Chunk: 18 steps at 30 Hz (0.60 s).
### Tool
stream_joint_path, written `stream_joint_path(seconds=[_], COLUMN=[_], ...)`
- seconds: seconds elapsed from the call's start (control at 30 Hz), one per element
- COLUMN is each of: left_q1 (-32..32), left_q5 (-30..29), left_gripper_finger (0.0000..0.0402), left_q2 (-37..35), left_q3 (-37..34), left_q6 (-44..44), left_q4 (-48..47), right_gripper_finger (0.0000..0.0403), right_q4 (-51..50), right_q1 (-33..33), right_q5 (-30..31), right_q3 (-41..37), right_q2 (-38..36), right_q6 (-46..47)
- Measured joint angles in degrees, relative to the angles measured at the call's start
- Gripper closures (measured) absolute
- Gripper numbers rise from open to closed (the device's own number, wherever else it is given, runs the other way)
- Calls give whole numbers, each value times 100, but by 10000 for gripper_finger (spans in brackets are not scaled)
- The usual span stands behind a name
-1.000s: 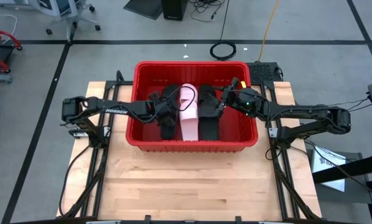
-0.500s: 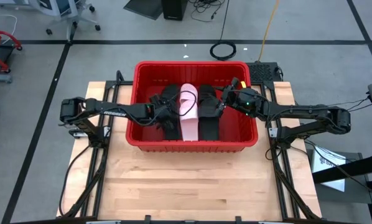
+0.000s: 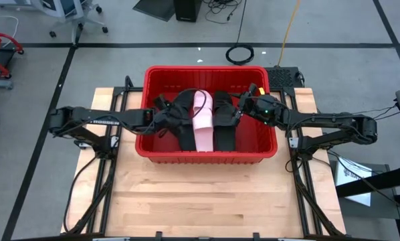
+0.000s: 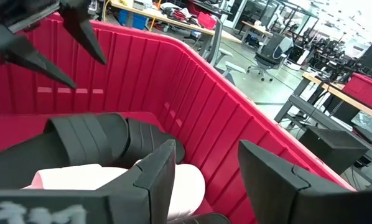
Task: Pick and place slides into bin
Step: Put the black slide into the red bin
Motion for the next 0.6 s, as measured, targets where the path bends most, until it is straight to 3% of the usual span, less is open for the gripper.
stream_joint_path(seconds=[0.2, 0.37, 0.6], left_q1=[1, 13, 376], left_q5=[-33, -566, -775], left_gripper_finger=[160, 160, 160], left_q2=[-25, -110, 100], left_q3=[-9, -3, -11], left_q6=[-10, -203, -264], left_q4=[-92, -305, -1462], right_gripper_finger=[238, 238, 238], right_q4=[-75, -128, -155], right_q1=[1, 13, 13], right_q5=[-3, -7, -7], right_q3=[0, 0, 0], right_q2=[0, 2, 2], right_q6=[121, 144, 157])
